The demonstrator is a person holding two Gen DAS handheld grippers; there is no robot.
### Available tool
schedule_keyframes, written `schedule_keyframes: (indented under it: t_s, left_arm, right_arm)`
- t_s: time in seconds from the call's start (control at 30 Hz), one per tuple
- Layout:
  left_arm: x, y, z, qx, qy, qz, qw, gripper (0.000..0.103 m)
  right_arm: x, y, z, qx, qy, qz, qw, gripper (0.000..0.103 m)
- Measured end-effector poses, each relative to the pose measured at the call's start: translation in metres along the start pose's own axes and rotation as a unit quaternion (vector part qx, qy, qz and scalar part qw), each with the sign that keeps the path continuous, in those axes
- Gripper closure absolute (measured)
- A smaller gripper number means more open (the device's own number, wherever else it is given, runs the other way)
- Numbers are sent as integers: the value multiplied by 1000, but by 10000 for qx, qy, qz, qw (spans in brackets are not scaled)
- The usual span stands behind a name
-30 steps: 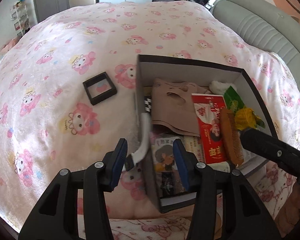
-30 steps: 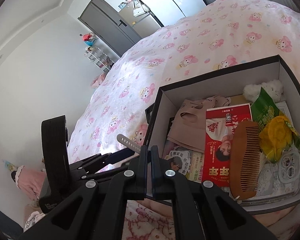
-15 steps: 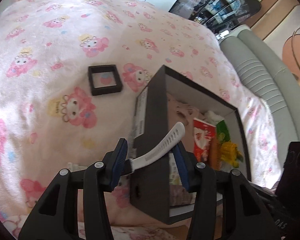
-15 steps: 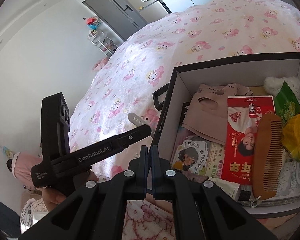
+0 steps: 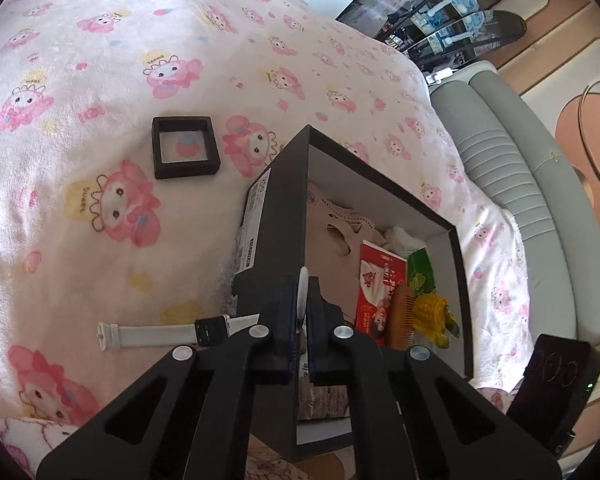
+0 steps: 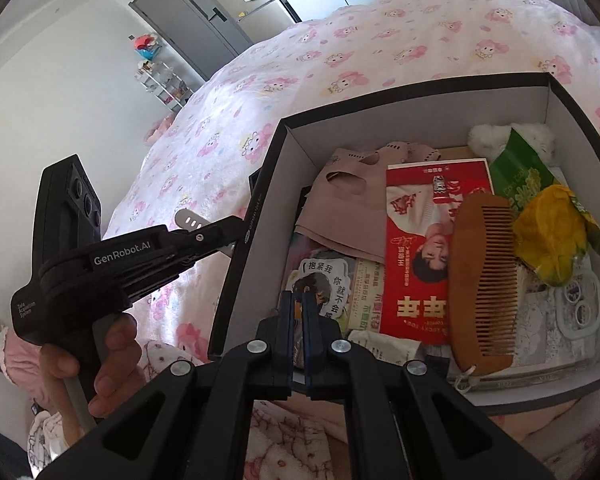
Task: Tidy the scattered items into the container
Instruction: 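Lift the white watch by its band and carry it over the box, then lower the watch into the box onto the red packet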
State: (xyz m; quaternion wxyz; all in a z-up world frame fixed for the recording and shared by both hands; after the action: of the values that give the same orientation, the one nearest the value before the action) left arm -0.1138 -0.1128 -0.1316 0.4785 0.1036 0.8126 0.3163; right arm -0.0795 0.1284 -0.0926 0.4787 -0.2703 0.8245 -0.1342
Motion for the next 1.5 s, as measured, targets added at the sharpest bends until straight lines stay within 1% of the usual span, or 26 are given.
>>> schedule_keyframes:
  t_s: [0.03,0.13,0.17,0.23,0.27,0.37,0.5,0.57,0.6,0.63,0.67,0.73,0.8,0.83,0.9,1.0,1.03,1.07,1.1,1.17,1.2,1.27,1.37,1.4,1.43,1.5]
  left_arm:
    - [-5,-1,0,-67,39,119,9999,102]
    - [-12,-7,-1,-248,138,129,9995,102]
    - [-14,-8,-1,-354,85,245,9990,102]
    - [-21,-1,-1,-464,2,775,9959,102]
    - [-27,7,-1,-442,7,907,9949,102]
    - [-41,45,-4,-64,61,864,9962,102]
    - [-47,101,-11,343,70,1083,9935,102]
    - [-42,128,-14,457,53,1178,9920,102]
    - [-38,141,-15,474,25,1247,9911,102]
    - [-35,152,-15,501,17,1305,9902,102]
    - [-32,162,-15,524,30,1322,9898,102]
    - [-27,177,-13,539,-43,1413,9885,102]
    - [-19,185,-11,321,-246,1697,9847,102]
    - [-13,190,-12,123,-403,1867,9815,102]
    - [-8,206,-11,81,-524,1991,9785,102]
    - [-11,219,-15,305,-294,1808,9826,102]
    - [-11,217,-15,360,-221,1722,9842,102]
    - [-10,208,-15,419,-160,1534,9871,102]
    - [-5,199,-15,518,-208,1339,9894,102]
    - [16,172,-11,610,-410,622,9954,102]
    - [30,155,-7,620,-618,264,9958,102]
    - [55,126,4,666,-955,-221,9930,102]
    - [82,99,17,896,-1268,-921,9836,102]
    - [86,94,19,947,-1316,-1140,9802,98]
    - [88,92,20,994,-1348,-1232,9781,97]
    - [81,90,22,1041,-1335,-1260,9775,85]
  right_arm:
    - [-4,4,2,63,20,-19,10000,101]
    - [-12,14,7,213,58,23,9998,101]
    - [-14,15,8,243,61,15,9997,101]
    - [-19,16,9,265,84,-44,9996,101]
    - [-22,15,9,258,110,-73,9996,101]
    - [-30,15,5,258,225,-153,9993,101]
    - [-39,21,5,271,329,-264,9987,99]
    - [-43,22,4,291,475,-593,9967,98]
    - [-45,22,0,316,530,-748,9953,94]
    - [-48,22,-4,321,621,-831,9941,88]
    - [-51,22,-10,303,718,-819,9936,83]
    - [-56,28,-20,340,915,-576,9936,59]
    - [-59,44,-31,573,1110,-319,9917,55]
    - [-59,53,-35,661,1170,-314,9904,55]
    - [-55,68,-41,699,1140,-271,9907,55]
    - [-56,91,-47,855,1104,158,9901,55]
    - [-59,98,-49,899,1108,313,9893,55]
    - [-64,105,-50,900,1121,470,9885,55]
    - [-67,111,-50,872,1118,625,9879,55]
    - [-69,125,-46,827,1004,934,9871,55]
    - [-67,132,-41,924,897,957,9870,55]
    - [-60,142,-31,1200,720,834,9866,55]
    - [-60,132,-29,968,815,1076,9861,55]
    - [-61,128,-28,919,919,1120,9852,55]
    - [-64,125,-28,888,1082,1199,9829,55]
    - [-70,118,-30,729,1280,1367,9796,55]
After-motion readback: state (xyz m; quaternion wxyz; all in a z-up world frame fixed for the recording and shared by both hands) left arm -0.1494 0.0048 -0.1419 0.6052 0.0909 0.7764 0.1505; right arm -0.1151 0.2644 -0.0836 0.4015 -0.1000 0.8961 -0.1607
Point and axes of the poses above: each gripper's, at about its wrist camera, not at the fingertips, and x roughly the way its jaws point, y to its right, z to its underside, the point moved 2 cm from there along x, roughly the way its jaws point, and after that the axes turned 4 degrees about -x, right-handed, at the moved point
